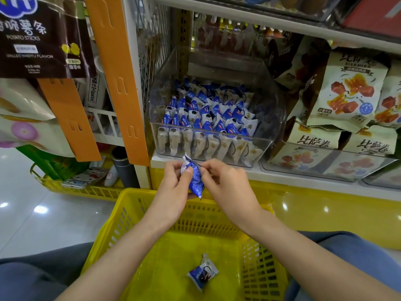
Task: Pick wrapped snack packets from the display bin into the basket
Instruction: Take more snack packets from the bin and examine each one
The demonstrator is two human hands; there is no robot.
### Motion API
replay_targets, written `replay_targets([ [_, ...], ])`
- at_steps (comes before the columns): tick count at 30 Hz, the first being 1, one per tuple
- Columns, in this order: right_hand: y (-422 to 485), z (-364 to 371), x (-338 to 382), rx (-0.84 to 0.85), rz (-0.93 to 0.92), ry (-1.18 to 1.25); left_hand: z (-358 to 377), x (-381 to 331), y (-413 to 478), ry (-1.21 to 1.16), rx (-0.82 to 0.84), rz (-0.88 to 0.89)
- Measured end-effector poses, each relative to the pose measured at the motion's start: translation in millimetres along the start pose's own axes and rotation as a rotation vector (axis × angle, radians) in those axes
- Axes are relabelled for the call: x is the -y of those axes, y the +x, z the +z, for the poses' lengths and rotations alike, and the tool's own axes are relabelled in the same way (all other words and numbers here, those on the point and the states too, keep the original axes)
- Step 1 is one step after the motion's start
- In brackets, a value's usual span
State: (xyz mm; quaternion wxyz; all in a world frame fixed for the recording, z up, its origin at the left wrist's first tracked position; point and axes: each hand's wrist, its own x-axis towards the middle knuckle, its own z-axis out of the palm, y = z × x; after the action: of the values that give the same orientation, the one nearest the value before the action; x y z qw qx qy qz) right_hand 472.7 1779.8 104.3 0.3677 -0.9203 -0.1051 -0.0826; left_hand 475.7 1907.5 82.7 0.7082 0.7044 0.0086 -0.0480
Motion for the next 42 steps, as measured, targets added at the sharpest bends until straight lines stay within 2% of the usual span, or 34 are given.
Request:
replay_targets([
  [7,-0.9,0.9,-1.5,0.104,-0.105,-0.055,-3.6,-4.5,-1.9,0.046,-0.032,-0.038],
  [16,-0.8,3.8,-1.4,0.045,-0.020,0.127,-5.9,-8.6,-0.7,0.046,-0.052,-0.093],
  [20,0.9,5.3,-0.6,0.070,-0.003,0.181,-9.5,-8.7,0.2,-0.111,-0.086,-0.147],
  [23,-0.7,8.1,1.4,0.194,-0.015,0.271,-14.3,-12.6,3.9,-0.278,-0.104,-0.195],
  [25,-3.3,9.9,1.1,0.253,-0.066,0.236,-16.4,-15.6,4.8,-0.376,-0.097,-0.227],
  [28,-5.2,10.1,-0.9,0.216,-0.166,0.102,-17.3,-17.2,4.6,-0.470,-0.079,-0.263],
  [32,0.0,3.8,-1.4,0.141,-0.130,0.117,-16.3,-14.9,2.9,-0.262,-0.041,-0.254],
  [36,5.6,-2.5,-1.2,0.099,-0.056,0.180,-17.9,-15.6,1.2,0.019,-0.083,-0.172],
  [42,16.7,-18.0,-6.2,0.073,0.078,0.269,-20.7,-26.6,-2.6,0.042,0.069,-0.104],
])
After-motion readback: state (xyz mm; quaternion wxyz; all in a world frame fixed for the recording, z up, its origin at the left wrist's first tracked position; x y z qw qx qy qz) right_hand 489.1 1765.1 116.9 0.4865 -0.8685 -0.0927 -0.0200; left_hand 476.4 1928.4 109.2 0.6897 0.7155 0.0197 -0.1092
